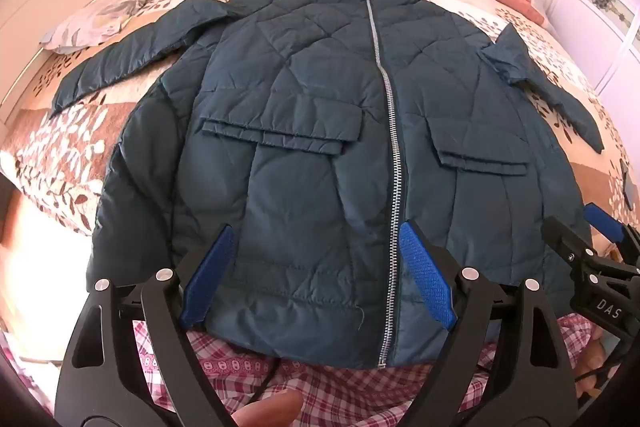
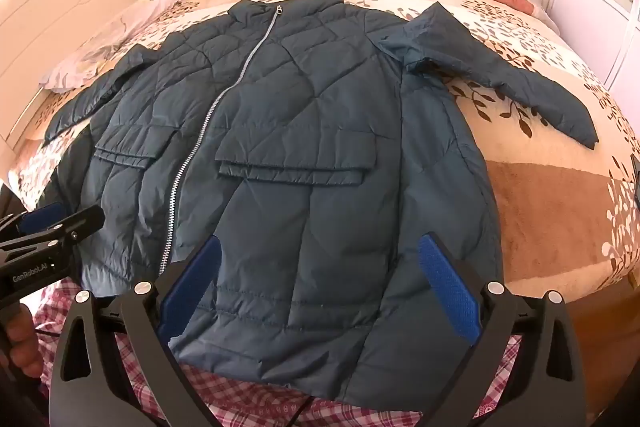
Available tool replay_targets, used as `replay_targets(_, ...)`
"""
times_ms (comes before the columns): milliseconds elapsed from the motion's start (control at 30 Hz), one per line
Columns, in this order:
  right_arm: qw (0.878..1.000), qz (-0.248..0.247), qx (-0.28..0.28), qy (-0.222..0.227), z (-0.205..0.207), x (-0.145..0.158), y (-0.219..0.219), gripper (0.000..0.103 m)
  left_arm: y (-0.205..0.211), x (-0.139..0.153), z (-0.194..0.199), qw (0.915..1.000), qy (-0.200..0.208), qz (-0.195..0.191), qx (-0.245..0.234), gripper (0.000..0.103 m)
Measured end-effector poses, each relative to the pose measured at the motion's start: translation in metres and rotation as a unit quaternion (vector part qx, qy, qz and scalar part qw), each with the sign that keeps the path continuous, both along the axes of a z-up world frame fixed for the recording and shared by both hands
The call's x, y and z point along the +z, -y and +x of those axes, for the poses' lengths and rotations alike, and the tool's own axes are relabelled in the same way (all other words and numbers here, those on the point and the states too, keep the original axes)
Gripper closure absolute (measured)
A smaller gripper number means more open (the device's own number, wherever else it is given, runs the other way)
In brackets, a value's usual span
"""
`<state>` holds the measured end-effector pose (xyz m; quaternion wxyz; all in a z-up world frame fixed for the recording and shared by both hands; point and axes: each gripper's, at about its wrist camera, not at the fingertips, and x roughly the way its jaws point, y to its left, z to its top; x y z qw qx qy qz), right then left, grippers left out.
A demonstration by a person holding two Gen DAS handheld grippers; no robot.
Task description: Fold large clothes
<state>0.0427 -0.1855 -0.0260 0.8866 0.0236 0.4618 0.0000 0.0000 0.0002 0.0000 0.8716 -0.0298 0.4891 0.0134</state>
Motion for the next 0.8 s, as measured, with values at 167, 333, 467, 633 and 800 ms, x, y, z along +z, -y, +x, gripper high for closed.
replay_targets(167,1.000,0.001,-0.001,0.000,-0.0006,0.0005,0.0004,0.007,0.0000,-0.0001,0.0000,1.0000,0.000,0.001,0.000,0.019)
replay_targets(333,1.000,0.001,-0.001,-0.001,-0.0006,-0.0002,0.0010,0.007,0.0000,0.0004,-0.0005,1.0000,-0.001,0.001,0.000,0.019)
replay_targets(467,1.000,0.002,0.000,0.000,-0.0009,-0.0001,0.0014,0.007,-0.0003,0.0000,-0.0003,1.0000,-0.002,0.002,0.001,0.019)
replay_targets(633,1.000,0.003,0.000,-0.001,-0.0012,-0.0002,0.0018,0.007,-0.0034,-0.0040,-0.0024,1.0000,-0.003,0.003,0.001,0.019)
replay_targets(800,1.000,0.003,0.000,-0.001,-0.0012,0.0000,0.0016,0.007,-0.0039,-0.0044,-0.0027,1.0000,-0.003,0.002,0.001,0.019)
